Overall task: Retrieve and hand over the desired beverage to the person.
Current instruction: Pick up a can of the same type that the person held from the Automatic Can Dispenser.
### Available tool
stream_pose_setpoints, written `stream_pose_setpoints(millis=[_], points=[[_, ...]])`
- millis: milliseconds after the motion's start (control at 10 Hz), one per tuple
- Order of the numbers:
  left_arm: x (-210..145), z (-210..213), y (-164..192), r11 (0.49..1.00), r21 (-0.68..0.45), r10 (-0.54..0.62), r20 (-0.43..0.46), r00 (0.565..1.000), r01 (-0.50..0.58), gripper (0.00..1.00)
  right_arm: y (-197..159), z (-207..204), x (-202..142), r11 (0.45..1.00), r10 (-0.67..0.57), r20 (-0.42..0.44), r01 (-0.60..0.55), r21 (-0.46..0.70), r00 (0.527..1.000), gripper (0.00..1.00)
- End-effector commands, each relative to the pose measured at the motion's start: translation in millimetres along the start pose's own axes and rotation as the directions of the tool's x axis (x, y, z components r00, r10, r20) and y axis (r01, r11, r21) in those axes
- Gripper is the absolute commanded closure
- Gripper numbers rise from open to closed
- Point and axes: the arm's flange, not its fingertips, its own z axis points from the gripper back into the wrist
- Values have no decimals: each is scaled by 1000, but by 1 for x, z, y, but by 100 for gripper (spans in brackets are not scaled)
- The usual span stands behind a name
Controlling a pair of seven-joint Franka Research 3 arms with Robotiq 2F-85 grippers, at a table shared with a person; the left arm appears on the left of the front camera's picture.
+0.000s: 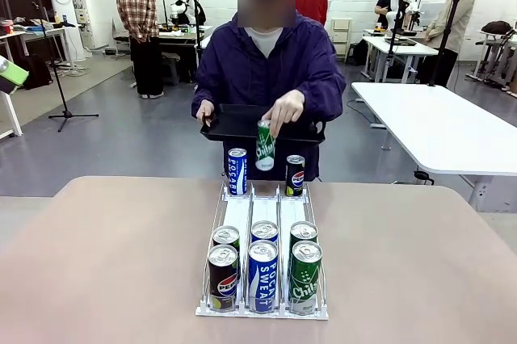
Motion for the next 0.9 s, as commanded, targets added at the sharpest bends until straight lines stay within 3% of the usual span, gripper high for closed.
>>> stream_pose_setpoints(millis=[0,800], points=[[0,3,0,1000,-7,-12,0,1000,12,0,1,-4,0,1000,9,18,-9,21,1000,0],[0,3,0,1000,-7,-12,0,1000,12,0,1,-4,0,1000,9,18,-9,21,1000,0]])
